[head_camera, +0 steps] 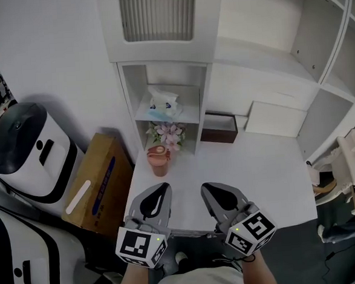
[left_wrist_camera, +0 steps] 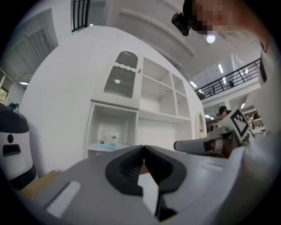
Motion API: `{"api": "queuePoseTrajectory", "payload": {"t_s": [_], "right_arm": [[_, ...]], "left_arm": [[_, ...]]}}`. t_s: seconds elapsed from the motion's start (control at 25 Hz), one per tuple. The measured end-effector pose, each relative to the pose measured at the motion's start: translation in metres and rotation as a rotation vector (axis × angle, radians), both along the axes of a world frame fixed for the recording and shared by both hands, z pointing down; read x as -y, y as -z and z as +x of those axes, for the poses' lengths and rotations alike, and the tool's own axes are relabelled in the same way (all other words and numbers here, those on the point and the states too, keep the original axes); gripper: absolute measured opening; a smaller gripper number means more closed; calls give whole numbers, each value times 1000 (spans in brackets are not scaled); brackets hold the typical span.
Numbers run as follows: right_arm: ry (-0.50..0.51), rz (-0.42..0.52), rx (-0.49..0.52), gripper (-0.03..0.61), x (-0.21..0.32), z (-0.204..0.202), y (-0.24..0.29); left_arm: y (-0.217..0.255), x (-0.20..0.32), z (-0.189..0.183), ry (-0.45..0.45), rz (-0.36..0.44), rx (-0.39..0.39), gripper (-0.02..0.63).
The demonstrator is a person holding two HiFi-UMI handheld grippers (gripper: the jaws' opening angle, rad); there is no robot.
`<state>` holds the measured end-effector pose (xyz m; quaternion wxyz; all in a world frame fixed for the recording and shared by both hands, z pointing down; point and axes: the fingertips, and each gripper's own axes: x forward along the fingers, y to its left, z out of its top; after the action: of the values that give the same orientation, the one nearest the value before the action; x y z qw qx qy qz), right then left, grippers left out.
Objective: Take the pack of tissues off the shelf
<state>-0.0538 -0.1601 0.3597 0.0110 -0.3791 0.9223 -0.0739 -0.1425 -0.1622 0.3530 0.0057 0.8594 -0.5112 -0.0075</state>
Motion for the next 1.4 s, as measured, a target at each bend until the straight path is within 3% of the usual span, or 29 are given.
{"api": "queuePoseTrajectory", "payload": {"t_s": [0.64,1.4], "right_arm": [[-26,-8,-19,2,0,-10,-4],[-25,-19,-26,2,64,2,-5]], "left_arm": [[-8,3,-11,-24,-20,-15,2],[-11,65,3,-25,-41,-11,2]]}}
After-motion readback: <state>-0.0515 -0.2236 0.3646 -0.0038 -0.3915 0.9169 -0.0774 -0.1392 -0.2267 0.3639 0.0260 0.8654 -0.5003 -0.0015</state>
